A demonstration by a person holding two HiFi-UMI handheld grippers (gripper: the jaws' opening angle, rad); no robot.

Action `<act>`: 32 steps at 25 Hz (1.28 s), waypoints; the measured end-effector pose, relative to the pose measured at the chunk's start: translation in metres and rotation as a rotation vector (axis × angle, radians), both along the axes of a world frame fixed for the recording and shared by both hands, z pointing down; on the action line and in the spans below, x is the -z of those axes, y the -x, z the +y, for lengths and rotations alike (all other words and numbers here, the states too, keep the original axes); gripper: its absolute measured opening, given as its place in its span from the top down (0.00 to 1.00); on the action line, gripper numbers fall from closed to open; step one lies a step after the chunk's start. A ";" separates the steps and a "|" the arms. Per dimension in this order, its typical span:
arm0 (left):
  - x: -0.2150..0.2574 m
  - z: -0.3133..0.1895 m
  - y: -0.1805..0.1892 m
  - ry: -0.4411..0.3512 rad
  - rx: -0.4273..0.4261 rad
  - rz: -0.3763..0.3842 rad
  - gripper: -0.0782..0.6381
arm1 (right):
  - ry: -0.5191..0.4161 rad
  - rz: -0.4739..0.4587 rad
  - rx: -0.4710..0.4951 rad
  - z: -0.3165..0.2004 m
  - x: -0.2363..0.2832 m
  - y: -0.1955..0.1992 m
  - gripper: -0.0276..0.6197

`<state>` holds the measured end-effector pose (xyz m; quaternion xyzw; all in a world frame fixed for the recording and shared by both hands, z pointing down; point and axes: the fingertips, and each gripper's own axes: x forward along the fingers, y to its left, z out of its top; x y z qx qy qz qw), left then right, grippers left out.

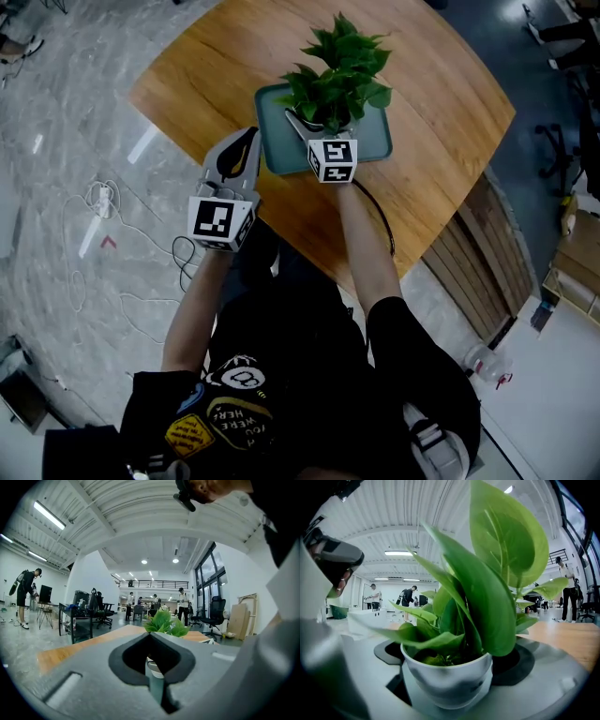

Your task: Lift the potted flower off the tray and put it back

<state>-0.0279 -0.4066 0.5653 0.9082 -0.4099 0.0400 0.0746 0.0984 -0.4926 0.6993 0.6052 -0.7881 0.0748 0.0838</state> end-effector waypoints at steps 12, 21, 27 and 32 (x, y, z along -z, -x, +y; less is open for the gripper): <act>-0.009 0.004 -0.001 0.033 -0.039 -0.002 0.89 | 0.026 -0.030 -0.057 0.011 -0.017 -0.008 0.12; -0.005 0.004 0.011 0.059 -0.040 0.004 0.89 | 0.048 -0.029 -0.068 0.011 -0.016 -0.005 0.12; -0.006 0.006 0.021 0.085 -0.028 -0.007 0.89 | 0.076 -0.007 -0.078 0.011 -0.020 -0.003 0.12; -0.014 0.007 0.026 0.110 -0.024 -0.013 0.89 | 0.120 -0.008 -0.096 0.013 -0.034 -0.004 0.14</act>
